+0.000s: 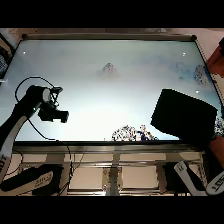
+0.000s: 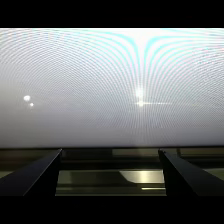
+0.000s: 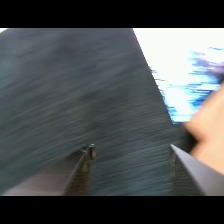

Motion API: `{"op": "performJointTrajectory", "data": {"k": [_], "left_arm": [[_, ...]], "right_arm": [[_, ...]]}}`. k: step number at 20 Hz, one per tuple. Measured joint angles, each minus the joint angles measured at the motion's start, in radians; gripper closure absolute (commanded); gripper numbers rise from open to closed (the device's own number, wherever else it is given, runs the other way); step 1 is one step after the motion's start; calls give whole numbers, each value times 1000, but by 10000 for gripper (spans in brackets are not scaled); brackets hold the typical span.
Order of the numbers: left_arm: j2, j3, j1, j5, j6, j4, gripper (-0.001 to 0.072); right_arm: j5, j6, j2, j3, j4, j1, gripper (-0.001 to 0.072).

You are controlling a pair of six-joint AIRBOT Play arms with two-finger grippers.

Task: Fold the clothes and pants, and hang the long-sleeved shirts on hangers.

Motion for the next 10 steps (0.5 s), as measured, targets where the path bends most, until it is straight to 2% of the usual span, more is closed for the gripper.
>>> {"op": "performJointTrajectory", "data": {"k": [1,6,10], "left_arm": [[0,0,0,0,0,1,22],[0,0,0,-1,0,0,22],[0,0,0,-1,0,0,21]], "right_arm": [[21,-9,36,-14,43,43,674],[137,-31,142,-128,127,323,683],[170,3,165,-237,143,559,683]]}}
